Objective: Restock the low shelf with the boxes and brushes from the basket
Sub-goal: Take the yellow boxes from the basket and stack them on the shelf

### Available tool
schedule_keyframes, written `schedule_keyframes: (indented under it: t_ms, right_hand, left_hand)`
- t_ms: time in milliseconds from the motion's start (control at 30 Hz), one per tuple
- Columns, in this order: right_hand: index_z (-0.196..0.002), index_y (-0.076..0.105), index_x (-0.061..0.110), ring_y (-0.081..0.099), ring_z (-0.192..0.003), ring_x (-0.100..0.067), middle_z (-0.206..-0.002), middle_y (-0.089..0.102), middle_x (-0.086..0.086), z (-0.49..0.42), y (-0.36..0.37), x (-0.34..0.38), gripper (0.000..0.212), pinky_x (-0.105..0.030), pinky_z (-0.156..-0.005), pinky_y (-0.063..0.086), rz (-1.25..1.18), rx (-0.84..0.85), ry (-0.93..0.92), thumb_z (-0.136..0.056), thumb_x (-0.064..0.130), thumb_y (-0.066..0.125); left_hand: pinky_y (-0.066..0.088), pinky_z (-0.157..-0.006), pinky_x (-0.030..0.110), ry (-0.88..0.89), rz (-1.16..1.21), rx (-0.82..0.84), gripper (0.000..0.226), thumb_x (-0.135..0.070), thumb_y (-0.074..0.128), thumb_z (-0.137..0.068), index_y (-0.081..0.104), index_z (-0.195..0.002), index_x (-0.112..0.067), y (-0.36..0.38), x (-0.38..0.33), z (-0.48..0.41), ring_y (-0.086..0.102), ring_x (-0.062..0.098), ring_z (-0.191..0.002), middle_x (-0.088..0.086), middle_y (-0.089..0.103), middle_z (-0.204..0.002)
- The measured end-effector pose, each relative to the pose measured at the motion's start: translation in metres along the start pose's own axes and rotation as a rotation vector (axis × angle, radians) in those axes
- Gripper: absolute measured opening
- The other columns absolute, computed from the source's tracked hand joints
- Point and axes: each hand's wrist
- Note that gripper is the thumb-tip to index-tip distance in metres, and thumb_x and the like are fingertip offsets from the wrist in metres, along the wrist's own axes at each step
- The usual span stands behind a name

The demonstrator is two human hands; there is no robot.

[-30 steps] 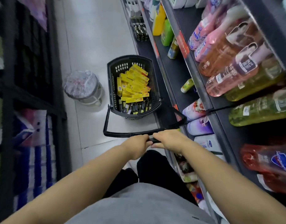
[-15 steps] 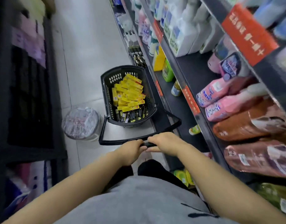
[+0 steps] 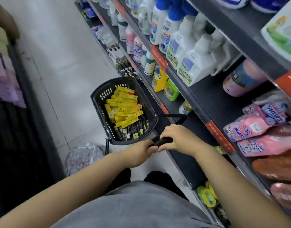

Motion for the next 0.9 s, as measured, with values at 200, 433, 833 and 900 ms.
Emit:
schedule_keyframes:
  t_ms: [200, 433, 833, 900]
  right_hand:
    - [-0.115, 0.064, 0.017, 0.036, -0.123, -0.016, -0.129, 0.046, -0.001, -0.029, -0.003, 0.028, 0.057, -0.022, -0.103, 0.026, -0.3, -0.449, 0.227, -0.066, 0.041, 0.08]
    - [-0.147, 0.024, 0.016, 0.027, -0.14, -0.015, -0.15, 0.02, 0.002, -0.036, 0.01, 0.039, 0.101, -0.042, -0.114, 0.03, -0.727, -0.658, 0.336, -0.064, 0.04, 0.078]
    - [-0.147, 0.025, 0.026, 0.035, -0.136, -0.015, -0.153, 0.024, 0.005, -0.054, -0.004, 0.028, 0.096, -0.039, -0.111, 0.034, -0.89, -0.647, 0.414, -0.069, 0.037, 0.08]
    - [-0.147, 0.026, 0.026, 0.031, -0.138, -0.012, -0.153, 0.025, 0.005, -0.074, -0.009, 0.032, 0.095, -0.04, -0.113, 0.032, -0.876, -0.683, 0.403, -0.069, 0.039, 0.079]
  left_hand:
    - [0.037, -0.065, 0.027, 0.004, 0.151, -0.037, 0.024, -0.028, 0.039, -0.1, 0.052, -0.087, -0.013, -0.066, -0.006, -0.007, 0.046, 0.013, -0.067, 0.0, 0.05, -0.072]
    - [0.035, -0.05, 0.014, -0.042, 0.336, -0.09, 0.024, -0.025, 0.037, -0.101, 0.051, -0.095, -0.006, -0.077, -0.022, -0.013, 0.041, 0.006, -0.053, -0.001, 0.043, -0.065]
    - [0.032, -0.05, 0.015, -0.028, 0.366, -0.003, 0.027, -0.024, 0.031, -0.103, 0.05, -0.087, -0.01, -0.093, -0.02, -0.022, 0.037, 0.01, -0.056, 0.0, 0.04, -0.068]
    - [0.034, -0.05, 0.014, 0.003, 0.347, 0.015, 0.025, -0.023, 0.035, -0.102, 0.053, -0.088, -0.011, -0.116, -0.01, -0.025, 0.04, 0.009, -0.056, 0.0, 0.044, -0.068]
Point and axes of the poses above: each hand's wrist, its own z-axis away from the middle knuckle, its own y-axis out of the palm, x = y × z
